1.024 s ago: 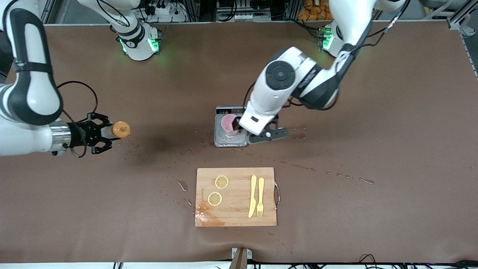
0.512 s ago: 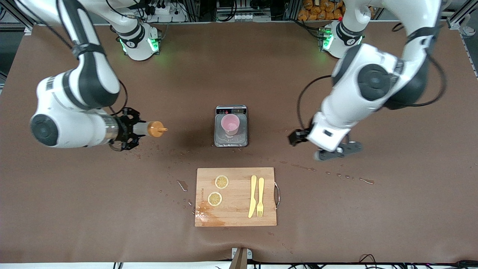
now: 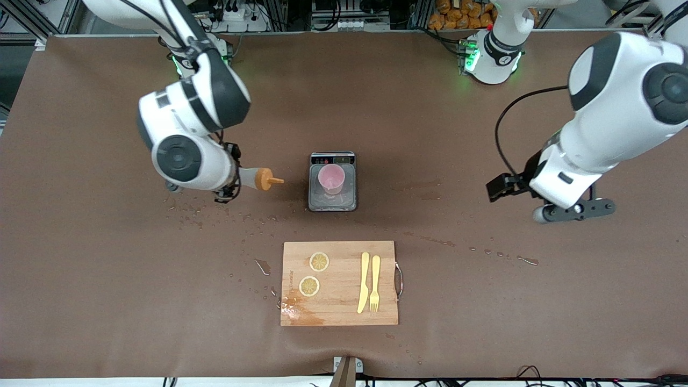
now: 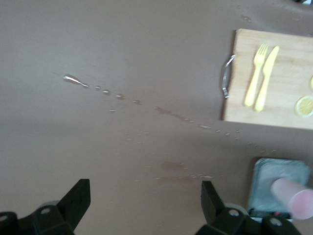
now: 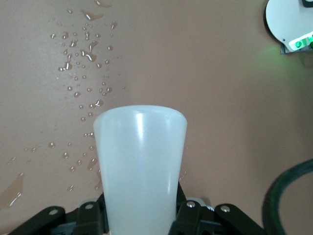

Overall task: Add sauce to pink cup with both arms
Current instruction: 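Tilt the bottle over the pink cup with the right gripper and squeeze sauce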

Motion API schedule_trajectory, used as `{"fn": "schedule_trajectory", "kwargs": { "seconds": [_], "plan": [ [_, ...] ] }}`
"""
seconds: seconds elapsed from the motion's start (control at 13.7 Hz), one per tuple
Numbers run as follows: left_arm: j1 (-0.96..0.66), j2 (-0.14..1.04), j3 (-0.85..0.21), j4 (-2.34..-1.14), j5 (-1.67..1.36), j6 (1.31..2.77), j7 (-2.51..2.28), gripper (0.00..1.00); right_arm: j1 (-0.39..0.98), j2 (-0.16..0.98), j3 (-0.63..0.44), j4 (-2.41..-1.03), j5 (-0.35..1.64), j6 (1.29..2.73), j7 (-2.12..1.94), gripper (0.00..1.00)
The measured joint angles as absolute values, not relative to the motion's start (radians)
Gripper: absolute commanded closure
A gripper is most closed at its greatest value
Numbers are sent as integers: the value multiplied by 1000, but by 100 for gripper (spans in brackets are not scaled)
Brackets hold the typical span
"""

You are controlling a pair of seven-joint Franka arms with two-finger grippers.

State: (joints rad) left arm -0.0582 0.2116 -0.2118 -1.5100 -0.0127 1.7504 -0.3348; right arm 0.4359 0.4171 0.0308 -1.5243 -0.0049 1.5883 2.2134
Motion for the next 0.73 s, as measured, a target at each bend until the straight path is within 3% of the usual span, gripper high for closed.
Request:
{"fn": "schedule_trajectory", "kwargs": {
  "seconds": [0.29,0.73],
  "plan": [
    [-114,28,-49,-1656,-13,1703,-123,0,517,491,30,-1484,-97,1541,2301,53],
    [-72,-48,-24,-1676,-13,1631,44,0,628,614,29,-1392,-215,1440,2407,53]
  ]
}}
